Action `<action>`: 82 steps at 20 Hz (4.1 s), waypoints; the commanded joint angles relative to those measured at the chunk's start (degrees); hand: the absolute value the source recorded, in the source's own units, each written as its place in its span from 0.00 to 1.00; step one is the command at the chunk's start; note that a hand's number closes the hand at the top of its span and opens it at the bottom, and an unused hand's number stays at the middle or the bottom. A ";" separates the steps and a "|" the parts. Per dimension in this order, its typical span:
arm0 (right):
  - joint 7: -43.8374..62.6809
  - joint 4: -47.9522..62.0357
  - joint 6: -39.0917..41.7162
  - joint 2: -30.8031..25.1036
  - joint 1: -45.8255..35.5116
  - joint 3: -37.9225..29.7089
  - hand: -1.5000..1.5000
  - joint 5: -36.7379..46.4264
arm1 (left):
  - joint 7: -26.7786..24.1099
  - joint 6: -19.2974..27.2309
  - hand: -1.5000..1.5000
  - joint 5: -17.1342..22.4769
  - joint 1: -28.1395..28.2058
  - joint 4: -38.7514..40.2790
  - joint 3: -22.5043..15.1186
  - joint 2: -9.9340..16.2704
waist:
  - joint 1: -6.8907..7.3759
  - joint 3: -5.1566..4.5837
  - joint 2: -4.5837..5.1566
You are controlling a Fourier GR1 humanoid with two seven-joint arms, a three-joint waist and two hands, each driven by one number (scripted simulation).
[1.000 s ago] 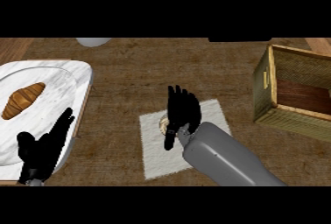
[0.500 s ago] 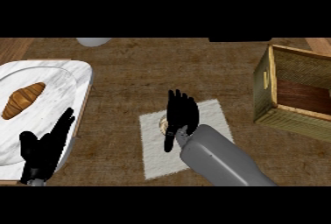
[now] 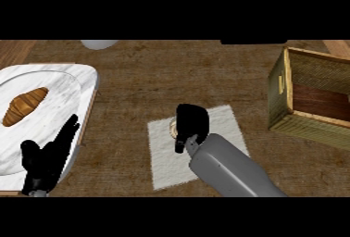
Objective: Pick the cupcake from the placemat and place it in the basket
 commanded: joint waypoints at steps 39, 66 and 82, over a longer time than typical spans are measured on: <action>16.14 -51.63 2.40 -3.76 -10.85 -29.84 1.00 23.49 | 5.37 -0.59 0.50 0.04 6.34 3.69 1.88 -2.07 | -3.18 -1.45 -0.26; -1.94 -33.11 9.37 -20.42 -14.08 -61.06 1.00 10.70 | 4.50 -1.46 0.50 -2.84 4.90 4.56 0.31 -4.46 | 0.13 -1.33 0.92; -11.19 -27.19 2.70 -24.44 -1.95 -70.28 1.00 11.86 | 3.96 -3.69 0.50 -1.77 5.01 4.96 1.98 -4.32 | 0.20 -1.39 1.28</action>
